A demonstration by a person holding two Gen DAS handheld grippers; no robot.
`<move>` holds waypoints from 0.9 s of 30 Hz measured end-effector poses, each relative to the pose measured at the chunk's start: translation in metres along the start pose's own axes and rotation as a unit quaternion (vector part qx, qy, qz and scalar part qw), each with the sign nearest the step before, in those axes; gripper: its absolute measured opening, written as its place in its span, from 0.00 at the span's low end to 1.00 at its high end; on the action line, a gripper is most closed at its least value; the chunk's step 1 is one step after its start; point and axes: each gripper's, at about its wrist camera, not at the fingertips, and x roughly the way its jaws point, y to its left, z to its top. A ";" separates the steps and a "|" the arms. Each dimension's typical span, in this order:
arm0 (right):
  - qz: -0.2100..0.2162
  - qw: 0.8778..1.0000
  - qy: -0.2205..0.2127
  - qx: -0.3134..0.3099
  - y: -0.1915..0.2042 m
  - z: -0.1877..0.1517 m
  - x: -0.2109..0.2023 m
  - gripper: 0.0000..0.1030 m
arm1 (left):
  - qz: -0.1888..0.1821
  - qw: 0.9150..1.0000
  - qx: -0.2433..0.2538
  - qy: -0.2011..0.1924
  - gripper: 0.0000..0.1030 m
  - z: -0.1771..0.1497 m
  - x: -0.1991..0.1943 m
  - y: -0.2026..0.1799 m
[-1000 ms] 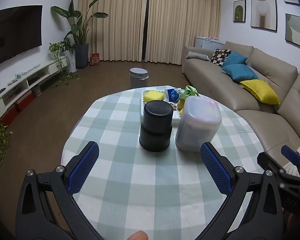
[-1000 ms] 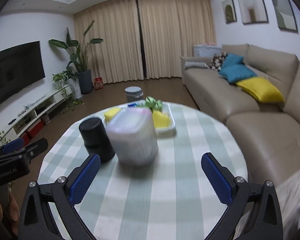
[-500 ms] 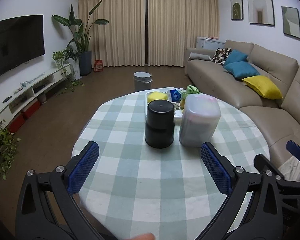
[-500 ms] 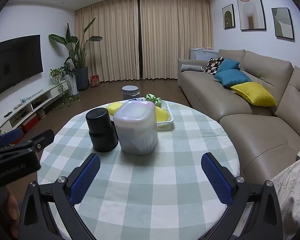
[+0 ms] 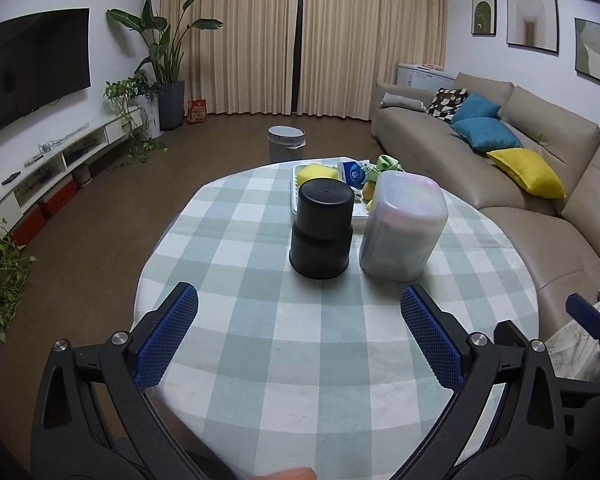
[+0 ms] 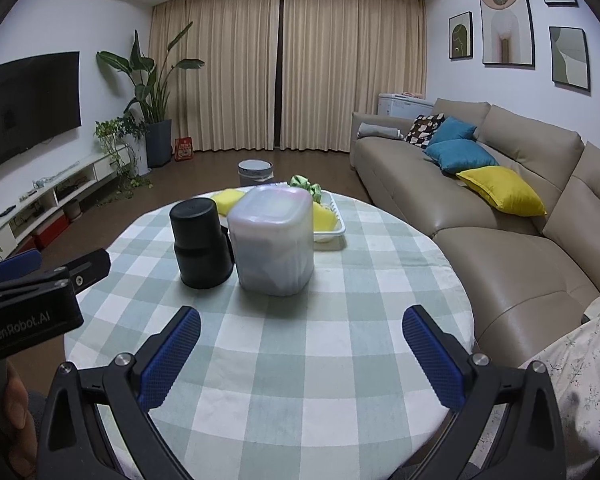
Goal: Organize soft objects
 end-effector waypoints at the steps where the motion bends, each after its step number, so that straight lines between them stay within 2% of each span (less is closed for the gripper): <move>1: 0.000 1.000 0.005 0.003 0.000 0.000 0.001 1.00 | -0.002 1.000 -0.002 0.004 1.00 -0.001 0.001 0.000; 5: -0.002 1.000 0.009 0.002 0.003 -0.001 0.003 1.00 | -0.001 1.000 -0.007 0.018 1.00 -0.005 0.007 0.003; 14: -0.006 1.000 0.029 0.000 0.011 -0.003 0.010 1.00 | 0.009 1.000 0.009 0.007 1.00 -0.011 0.006 0.003; 22: -0.010 0.999 0.043 -0.003 0.012 -0.003 0.015 1.00 | 0.015 1.000 0.007 0.015 1.00 -0.012 0.011 0.006; 27: -0.010 0.999 0.045 -0.001 0.011 -0.002 0.016 1.00 | 0.031 0.999 0.005 0.027 1.00 -0.012 0.015 0.009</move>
